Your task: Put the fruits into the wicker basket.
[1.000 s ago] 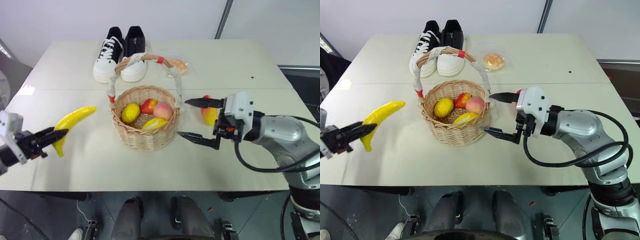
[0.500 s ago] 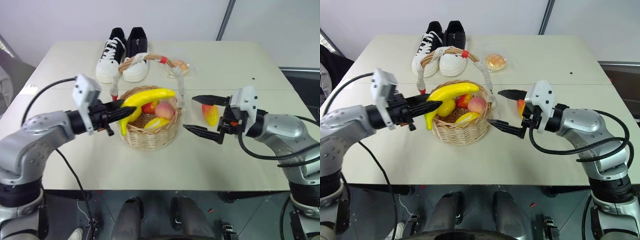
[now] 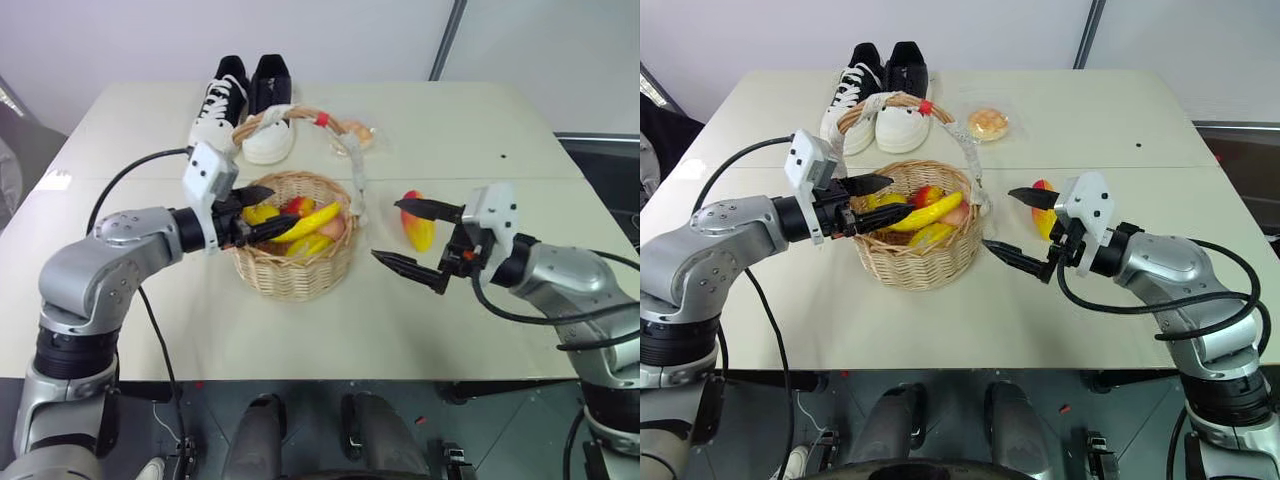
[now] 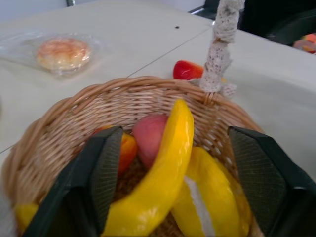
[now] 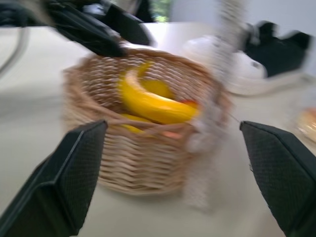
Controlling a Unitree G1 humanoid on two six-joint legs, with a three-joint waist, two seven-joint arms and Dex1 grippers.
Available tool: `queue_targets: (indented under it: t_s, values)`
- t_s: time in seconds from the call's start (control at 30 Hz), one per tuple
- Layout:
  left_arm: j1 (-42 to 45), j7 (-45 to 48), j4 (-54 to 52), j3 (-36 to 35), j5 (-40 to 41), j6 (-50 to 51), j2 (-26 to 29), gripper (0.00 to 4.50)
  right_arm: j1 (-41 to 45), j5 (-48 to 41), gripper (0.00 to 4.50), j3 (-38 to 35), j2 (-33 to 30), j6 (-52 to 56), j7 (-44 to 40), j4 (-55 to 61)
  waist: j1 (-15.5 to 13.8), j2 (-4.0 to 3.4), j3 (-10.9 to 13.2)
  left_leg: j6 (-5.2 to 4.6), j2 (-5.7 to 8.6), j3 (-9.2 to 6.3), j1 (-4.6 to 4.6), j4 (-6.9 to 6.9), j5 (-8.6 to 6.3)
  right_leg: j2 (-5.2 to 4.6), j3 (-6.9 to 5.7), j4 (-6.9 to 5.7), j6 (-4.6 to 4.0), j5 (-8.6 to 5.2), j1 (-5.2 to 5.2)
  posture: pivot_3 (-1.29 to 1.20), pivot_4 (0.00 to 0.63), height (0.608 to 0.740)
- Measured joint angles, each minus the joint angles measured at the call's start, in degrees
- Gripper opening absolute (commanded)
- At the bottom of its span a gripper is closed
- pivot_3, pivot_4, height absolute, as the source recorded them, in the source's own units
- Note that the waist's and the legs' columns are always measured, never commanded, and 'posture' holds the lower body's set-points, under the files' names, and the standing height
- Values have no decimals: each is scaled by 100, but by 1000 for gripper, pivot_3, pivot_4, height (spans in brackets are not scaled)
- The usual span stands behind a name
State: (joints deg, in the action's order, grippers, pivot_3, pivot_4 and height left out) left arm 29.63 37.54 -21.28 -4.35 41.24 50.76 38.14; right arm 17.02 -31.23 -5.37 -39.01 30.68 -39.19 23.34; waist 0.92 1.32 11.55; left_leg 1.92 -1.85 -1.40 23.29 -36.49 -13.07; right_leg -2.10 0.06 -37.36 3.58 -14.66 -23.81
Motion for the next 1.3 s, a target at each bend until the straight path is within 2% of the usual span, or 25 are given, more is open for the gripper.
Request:
queue_targets:
  t_s: [0.3, 0.43, 0.67, 0.77, 0.83, 0.87, 0.9, 1.0, 1.07, 1.17, 1.3]
  values:
    - [-1200, 711, -212, -1366, 1202, -529, -318, 3619, 768, 1390, 4500, 250, 1044, 269, 1861, -1805, -1, -1, 0, 0, -9, 1, 5, 2, 0, 14, 11, -11, -5, 4, -19, 0, 150, 740]
    - [-1498, 863, -479, -1432, 1275, -736, -312, 3619, 1026, 1721, 4500, 231, 1396, 488, 2488, -2356, -35, 0, 0, 0, -8, 3, 8, 2, 0, 14, 15, -11, -7, 4, -21, 0, 150, 740]
    - [-1608, 865, -585, -1219, 1211, -878, -230, 3619, 1046, 1746, 4500, 166, 1761, 969, 2777, -2457, -14, -1, -1, 0, -9, 5, 7, 2, 0, 17, 18, -11, -7, 4, -22, 0, 150, 740]
    - [-1691, 878, -589, -1037, 1064, -954, -214, 3688, 1045, 1741, 3603, 103, 1804, 1018, 2791, -2457, -3, -1, -1, 0, -10, 5, 7, 4, 0, 20, 22, -11, -8, 5, -25, 0, 150, 740]
    - [-1795, 929, -589, -975, 960, -1030, -201, 3688, 1045, 1748, 2457, 42, 1793, 1018, 2800, -2437, -1, -1, -1, 0, -11, 6, 6, 5, 0, 22, 23, -11, -8, 5, -26, 0, 150, 740]
    - [-1813, 948, -588, -967, 918, -1044, -198, 3688, 1045, 1753, 2082, 37, 1784, 1019, 2802, -2416, -1, -1, -1, 0, -11, 6, 7, 6, 0, 23, 24, -11, -9, 5, -28, 0, 150, 740]
    - [-1818, 974, -588, -950, 882, -1102, -196, 3688, 1043, 1760, 1841, 38, 1768, 1022, 2793, -2363, -3, -1, -1, 0, -11, 7, 7, 6, 0, 23, 25, -11, -10, 5, -29, 0, 150, 740]
    - [-1817, 973, -573, -928, 765, -1270, -230, 3688, 975, 1752, 1841, 40, 1617, 1063, 2656, -2085, -9, -2, 0, 0, -11, 11, 7, 10, 0, 24, 31, -11, -10, 5, -33, 0, 150, 740]
    - [-1869, 972, -498, -943, 619, -1468, -243, 3688, 809, 1730, 1841, 36, 1176, 1066, 2321, -1693, -34, -2, 0, 0, -10, 14, 8, 13, 0, 23, 32, -5, -9, 5, -34, 0, 150, 740]
    - [-2103, 976, -267, -1017, 399, -1769, -255, 3688, 226, 1447, 1841, -71, 284, 822, 1276, -853, -30, -2, -1, -2, -11, 17, 8, 27, -1, 23, 34, 9, -7, 4, -35, 0, 150, 740]
    - [-2335, 1099, 107, -1243, 229, -2162, -246, 3688, -651, 375, 1841, -518, -634, 834, -334, 367, 5, -2, -1, -7, -29, 25, 1, 29, -4, 40, 38, 10, -11, 5, -36, 0, 150, 740]
